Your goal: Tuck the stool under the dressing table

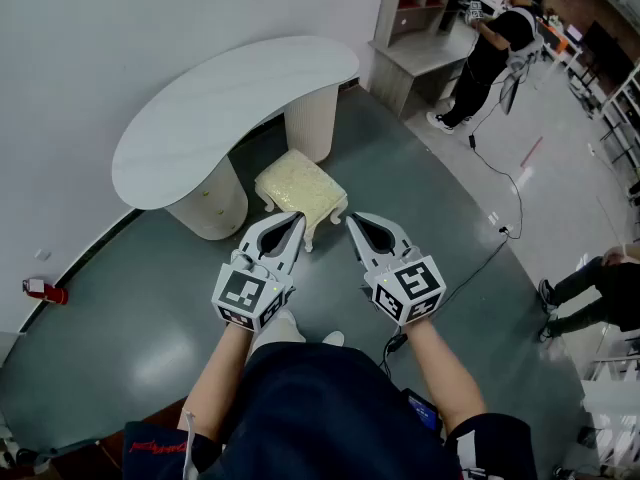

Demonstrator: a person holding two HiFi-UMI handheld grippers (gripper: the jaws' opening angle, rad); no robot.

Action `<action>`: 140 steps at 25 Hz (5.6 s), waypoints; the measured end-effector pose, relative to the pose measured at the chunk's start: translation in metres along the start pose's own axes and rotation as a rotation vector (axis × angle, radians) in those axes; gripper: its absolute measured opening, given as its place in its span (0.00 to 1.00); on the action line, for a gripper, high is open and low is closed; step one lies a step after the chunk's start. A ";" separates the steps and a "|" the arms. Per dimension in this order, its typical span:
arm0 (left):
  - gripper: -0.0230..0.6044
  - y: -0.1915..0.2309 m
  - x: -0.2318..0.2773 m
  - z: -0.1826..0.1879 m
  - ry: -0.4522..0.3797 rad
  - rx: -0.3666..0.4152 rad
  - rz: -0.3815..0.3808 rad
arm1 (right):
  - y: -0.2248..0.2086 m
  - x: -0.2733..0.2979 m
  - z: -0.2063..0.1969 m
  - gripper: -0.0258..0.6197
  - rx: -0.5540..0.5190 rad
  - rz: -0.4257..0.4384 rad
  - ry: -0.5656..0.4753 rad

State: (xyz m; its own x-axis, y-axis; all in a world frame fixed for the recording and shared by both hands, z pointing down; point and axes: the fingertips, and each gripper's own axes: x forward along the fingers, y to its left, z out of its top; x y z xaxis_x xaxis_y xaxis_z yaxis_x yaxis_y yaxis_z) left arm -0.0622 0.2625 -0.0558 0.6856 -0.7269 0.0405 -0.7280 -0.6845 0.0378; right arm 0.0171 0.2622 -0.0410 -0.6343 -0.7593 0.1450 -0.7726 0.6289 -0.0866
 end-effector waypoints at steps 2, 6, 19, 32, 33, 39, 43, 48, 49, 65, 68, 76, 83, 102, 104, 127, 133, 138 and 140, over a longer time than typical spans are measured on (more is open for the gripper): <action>0.05 -0.002 0.000 -0.003 0.005 0.001 0.000 | 0.000 -0.001 -0.002 0.05 -0.021 -0.001 0.005; 0.05 -0.004 0.002 -0.008 0.012 -0.002 -0.002 | 0.000 -0.001 -0.006 0.05 -0.041 0.001 0.013; 0.05 -0.008 0.004 -0.014 0.027 -0.037 0.014 | -0.013 -0.009 -0.017 0.05 -0.005 -0.007 0.024; 0.05 -0.011 0.011 -0.021 0.043 -0.056 0.036 | -0.024 -0.008 -0.027 0.05 0.029 0.015 0.035; 0.05 -0.009 0.012 -0.021 0.044 -0.056 0.036 | -0.026 -0.005 -0.027 0.05 0.032 0.017 0.038; 0.05 0.010 0.025 -0.025 0.047 -0.078 0.029 | -0.032 0.020 -0.024 0.05 0.021 0.032 0.051; 0.05 0.027 0.035 -0.028 0.047 -0.091 0.016 | -0.035 0.041 -0.025 0.05 0.025 0.040 0.066; 0.05 0.054 0.052 -0.022 0.037 -0.108 0.003 | -0.041 0.071 -0.019 0.05 0.034 0.046 0.084; 0.05 0.060 0.055 -0.022 0.036 -0.112 0.001 | -0.042 0.077 -0.019 0.05 0.033 0.046 0.085; 0.05 0.155 0.102 -0.043 0.063 -0.179 -0.019 | -0.079 0.170 -0.023 0.05 0.049 0.009 0.135; 0.05 0.171 0.108 -0.050 0.065 -0.195 -0.034 | -0.084 0.186 -0.027 0.05 0.056 -0.006 0.147; 0.05 0.208 0.121 -0.065 0.077 -0.224 -0.081 | -0.094 0.222 -0.043 0.05 0.091 -0.057 0.187; 0.05 0.225 0.120 -0.087 0.120 -0.253 -0.130 | -0.090 0.246 -0.059 0.05 0.124 -0.082 0.217; 0.05 0.234 0.149 -0.151 0.197 -0.339 -0.100 | -0.110 0.259 -0.111 0.05 0.196 -0.057 0.269; 0.05 0.234 0.154 -0.160 0.205 -0.340 -0.094 | -0.117 0.261 -0.119 0.05 0.202 -0.057 0.275; 0.05 0.224 0.183 -0.266 0.313 -0.387 -0.074 | -0.157 0.264 -0.224 0.05 0.302 -0.096 0.352; 0.05 0.225 0.190 -0.287 0.335 -0.392 -0.061 | -0.168 0.262 -0.248 0.05 0.324 -0.105 0.375; 0.05 0.223 0.198 -0.305 0.341 -0.398 -0.053 | -0.167 0.262 -0.272 0.05 0.335 -0.084 0.417; 0.05 0.221 0.203 -0.316 0.346 -0.405 -0.051 | -0.168 0.260 -0.283 0.05 0.334 -0.075 0.437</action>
State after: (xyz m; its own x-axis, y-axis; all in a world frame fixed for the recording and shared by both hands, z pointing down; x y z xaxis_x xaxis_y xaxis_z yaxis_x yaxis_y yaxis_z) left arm -0.0839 -0.0185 0.2758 0.7297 -0.5859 0.3524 -0.6825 -0.5927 0.4278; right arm -0.0112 0.0062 0.2901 -0.5629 -0.6152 0.5520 -0.8263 0.4346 -0.3583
